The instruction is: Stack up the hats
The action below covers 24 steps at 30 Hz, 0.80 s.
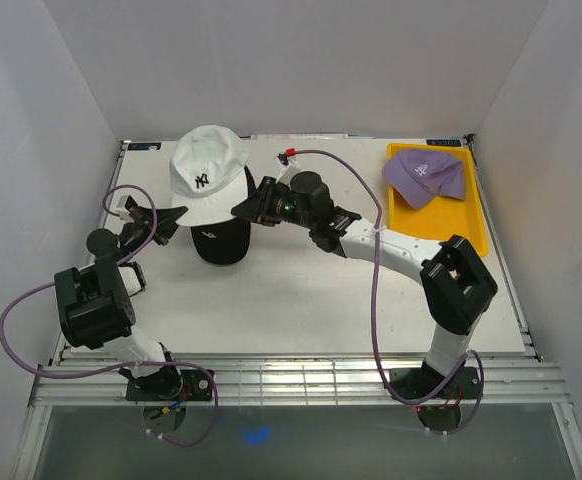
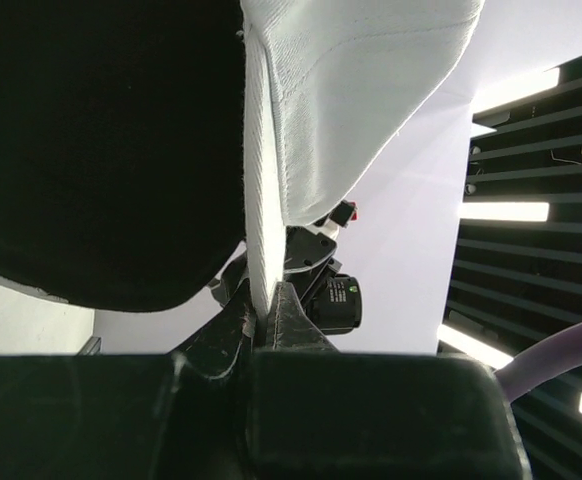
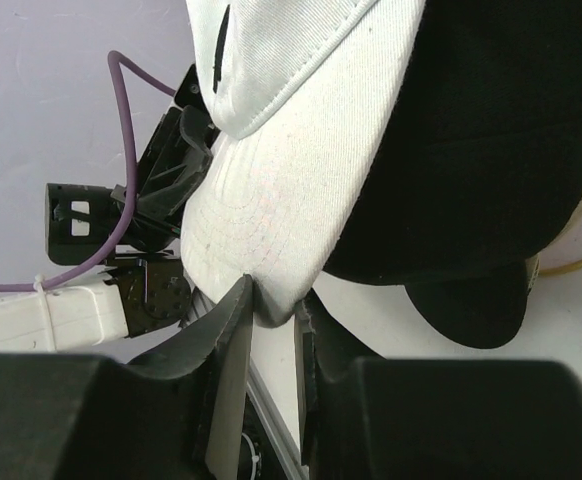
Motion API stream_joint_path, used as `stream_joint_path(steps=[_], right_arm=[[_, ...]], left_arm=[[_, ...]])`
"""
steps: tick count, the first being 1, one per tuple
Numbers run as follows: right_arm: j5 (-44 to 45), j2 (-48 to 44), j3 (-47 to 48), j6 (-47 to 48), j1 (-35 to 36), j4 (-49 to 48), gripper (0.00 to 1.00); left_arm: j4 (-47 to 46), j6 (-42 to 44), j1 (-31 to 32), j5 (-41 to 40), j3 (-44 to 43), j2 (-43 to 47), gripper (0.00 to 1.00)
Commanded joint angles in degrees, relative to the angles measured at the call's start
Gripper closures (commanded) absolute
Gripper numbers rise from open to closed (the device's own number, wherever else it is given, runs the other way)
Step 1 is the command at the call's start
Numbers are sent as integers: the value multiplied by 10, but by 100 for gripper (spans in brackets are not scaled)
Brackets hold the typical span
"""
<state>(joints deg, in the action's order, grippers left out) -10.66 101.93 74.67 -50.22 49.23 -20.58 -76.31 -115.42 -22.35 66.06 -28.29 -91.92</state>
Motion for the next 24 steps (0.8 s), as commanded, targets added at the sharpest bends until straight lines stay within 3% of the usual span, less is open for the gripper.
stream_joint_path(steps=[1, 10, 13, 24], right_arm=[[-89, 1, -21, 53, 80, -2, 78], [-80, 5, -76, 54, 82, -39, 79], [-79, 13, -72, 64, 82, -32, 80], [-75, 6, -95, 70, 82, -36, 82]], left_arm=[[-213, 19, 25, 34, 17, 28, 92], [-212, 34, 22, 39, 35, 15, 94], [-211, 36, 22, 44, 33, 16, 100], [-206, 45, 21, 50, 50, 20, 100]])
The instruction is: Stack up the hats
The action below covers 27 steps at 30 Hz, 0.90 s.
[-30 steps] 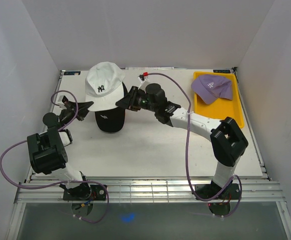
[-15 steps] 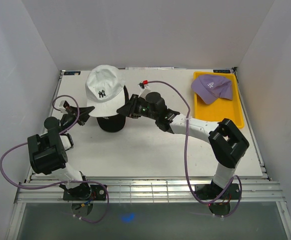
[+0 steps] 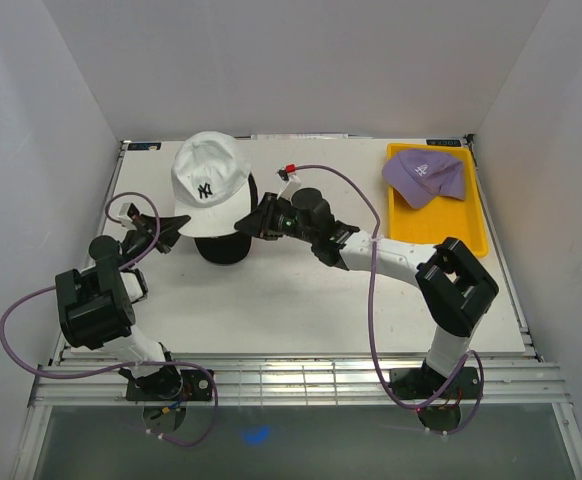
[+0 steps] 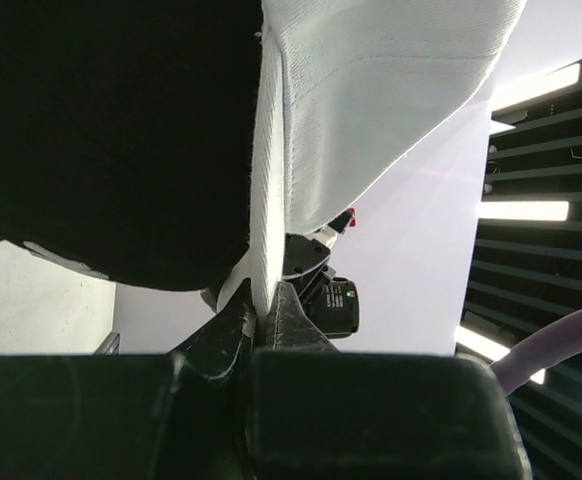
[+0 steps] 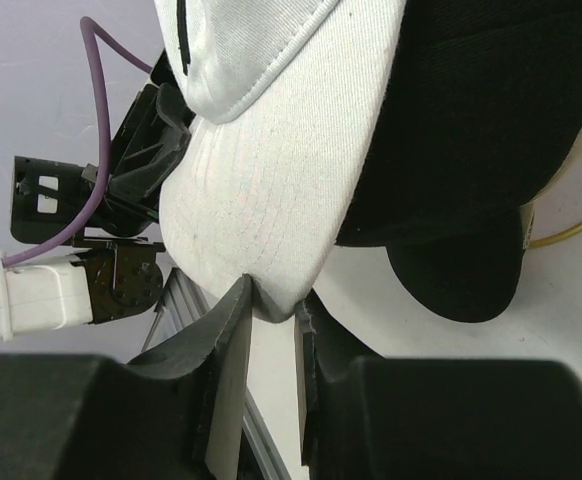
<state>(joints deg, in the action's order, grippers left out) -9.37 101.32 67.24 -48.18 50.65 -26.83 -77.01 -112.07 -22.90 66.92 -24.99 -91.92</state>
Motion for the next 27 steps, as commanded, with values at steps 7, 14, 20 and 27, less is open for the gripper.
stream_joint_path(steps=[7, 14, 20, 27], right_arm=[[-94, 20, -38, 44, 67, 11, 82], [-95, 29, -43, 45, 67, 9, 83], [-97, 40, -53, 45, 67, 3, 83], [-94, 41, -80, 34, 60, -17, 85]], left_arm=[[-198, 31, 27, 42, 54, 17, 95], [-199, 42, 26, 47, 69, 14, 91], [-198, 55, 22, 50, 82, 0, 95], [-198, 68, 20, 59, 85, -13, 100]])
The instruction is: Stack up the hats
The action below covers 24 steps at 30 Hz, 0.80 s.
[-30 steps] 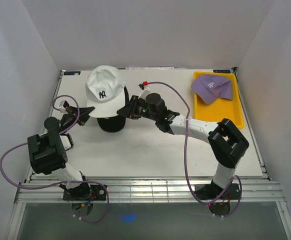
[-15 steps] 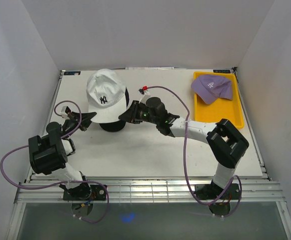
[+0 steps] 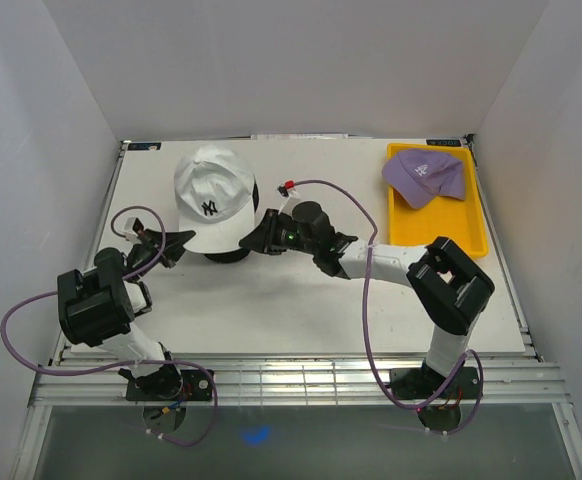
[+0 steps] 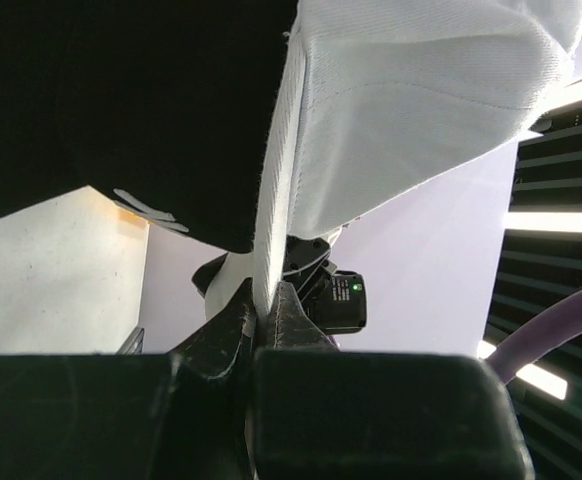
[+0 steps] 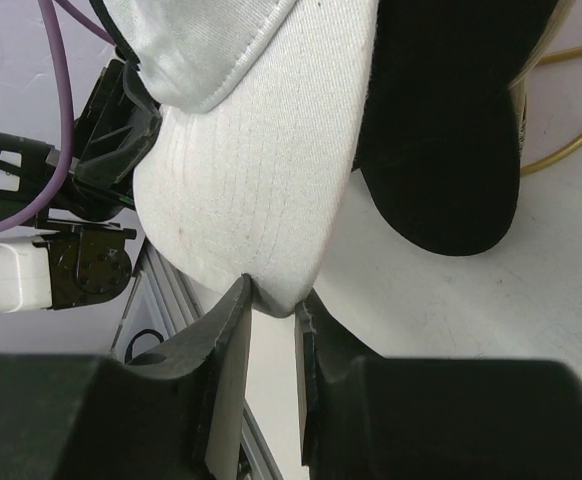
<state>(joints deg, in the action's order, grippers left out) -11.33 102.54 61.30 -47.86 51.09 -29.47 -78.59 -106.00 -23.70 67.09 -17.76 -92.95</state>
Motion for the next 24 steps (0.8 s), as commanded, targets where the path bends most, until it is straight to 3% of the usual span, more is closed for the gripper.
stream_joint_path(steps=[1, 24], right_arm=[[-75, 29, -23, 29, 54, 8, 86], [-106, 45, -51, 23, 18, -2, 86]], left_arm=[[-182, 8, 28, 58, 13, -7, 100], [-129, 99, 28, 67, 58, -46, 100]])
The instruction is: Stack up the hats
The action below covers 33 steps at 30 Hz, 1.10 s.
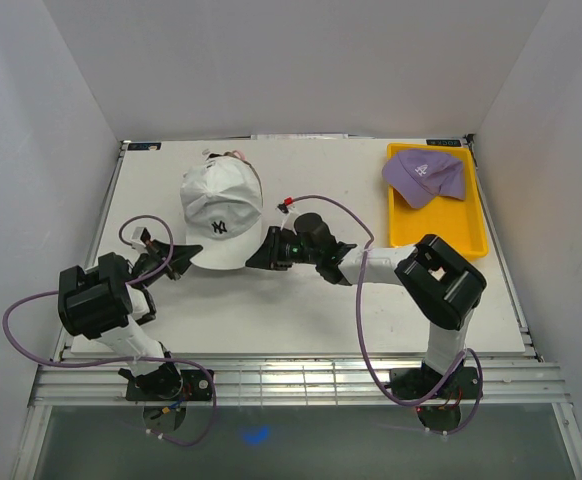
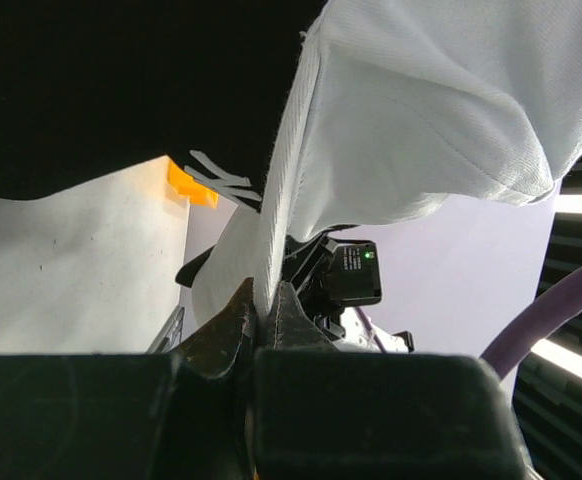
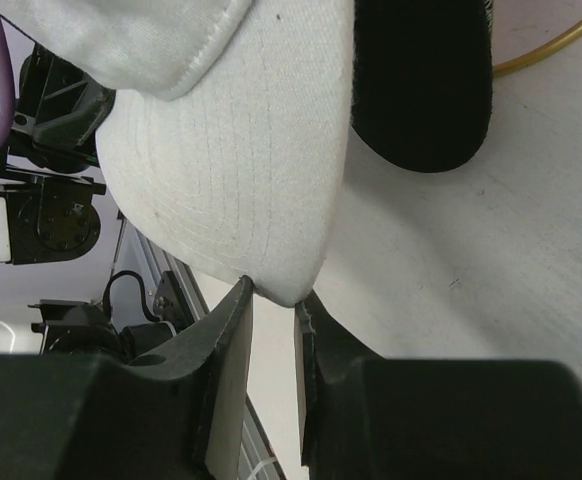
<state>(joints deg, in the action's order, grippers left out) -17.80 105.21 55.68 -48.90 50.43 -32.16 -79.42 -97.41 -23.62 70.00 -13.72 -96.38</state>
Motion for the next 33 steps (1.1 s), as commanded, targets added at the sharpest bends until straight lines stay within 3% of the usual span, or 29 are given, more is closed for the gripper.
stream_joint_path(steps=[1, 13, 20, 24, 25, 29, 33], right_arm=[[-40, 18, 7, 38, 24, 30, 86], [-9, -2, 61, 94, 23, 119, 79], [-6, 11, 94, 113, 22, 157, 78], [0, 2, 86, 114, 22, 163, 73], [3, -3, 86, 115, 22, 166, 73], [7, -19, 87, 123, 22, 184, 70], [14, -37, 97, 137, 22, 218, 69]], left_arm=[[-118, 17, 26, 39, 19, -14, 100], [-115, 27, 19, 44, 19, -22, 98], [-67, 50, 12, 39, 13, -23, 97], [-11, 82, 5, 37, 11, -13, 84], [11, 108, 4, 36, 8, -5, 77], [131, 176, 2, 24, 4, 24, 64], [244, 245, -1, 11, -13, 62, 61]])
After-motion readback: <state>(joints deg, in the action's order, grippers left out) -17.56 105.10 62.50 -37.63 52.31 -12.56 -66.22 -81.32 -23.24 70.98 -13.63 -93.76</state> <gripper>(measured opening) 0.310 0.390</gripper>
